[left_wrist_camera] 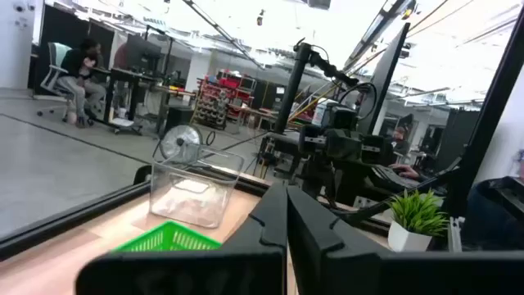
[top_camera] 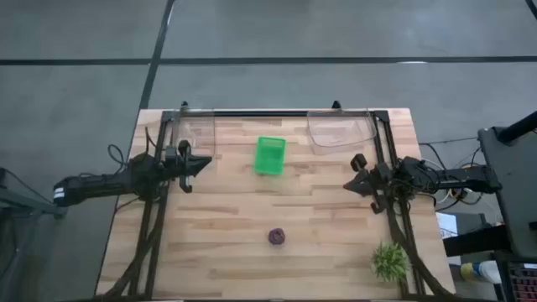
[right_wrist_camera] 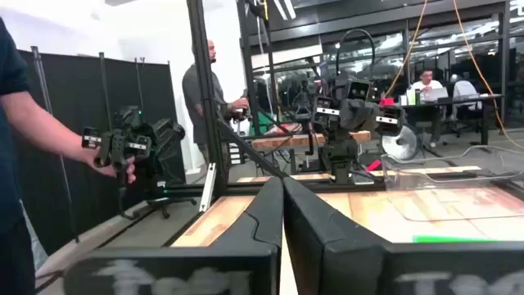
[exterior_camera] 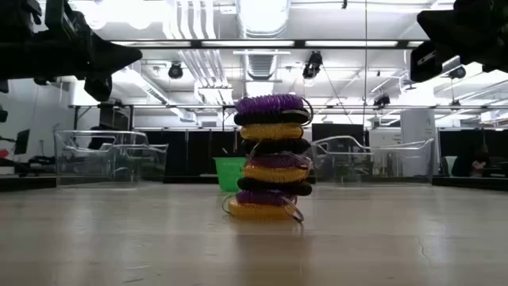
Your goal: Sort spring keychains
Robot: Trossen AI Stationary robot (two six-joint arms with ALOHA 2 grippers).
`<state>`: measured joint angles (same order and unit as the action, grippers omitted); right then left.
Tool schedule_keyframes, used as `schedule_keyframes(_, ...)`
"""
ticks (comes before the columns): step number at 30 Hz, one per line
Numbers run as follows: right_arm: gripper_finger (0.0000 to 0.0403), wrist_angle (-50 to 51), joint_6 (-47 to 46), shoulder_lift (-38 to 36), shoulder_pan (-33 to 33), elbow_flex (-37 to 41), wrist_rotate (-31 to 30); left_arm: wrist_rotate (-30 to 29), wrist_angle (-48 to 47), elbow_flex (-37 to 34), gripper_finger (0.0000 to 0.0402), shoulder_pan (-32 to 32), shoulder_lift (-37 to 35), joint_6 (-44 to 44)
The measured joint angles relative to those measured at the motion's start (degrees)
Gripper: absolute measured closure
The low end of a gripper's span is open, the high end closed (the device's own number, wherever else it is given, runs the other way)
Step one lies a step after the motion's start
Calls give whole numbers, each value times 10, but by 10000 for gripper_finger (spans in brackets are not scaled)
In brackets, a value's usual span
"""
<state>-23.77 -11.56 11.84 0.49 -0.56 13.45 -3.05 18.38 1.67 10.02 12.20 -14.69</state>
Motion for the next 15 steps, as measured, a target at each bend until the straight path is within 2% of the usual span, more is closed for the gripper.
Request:
schedule_keyframes(7,394,-8,-5,0,0,0,0,0,1,0,399,0,0,-8)
schedule_keyframes(10,394,-42,-47,0,0,0,-13,3,13,3,399,0,0,-39)
schedule_keyframes(12,394,-70,-110,0,0,0,-17,4,28,8,399,0,0,-89)
schedule_keyframes(15,394,-123,-224,0,0,0,-19,5,70,17,399,0,0,-229)
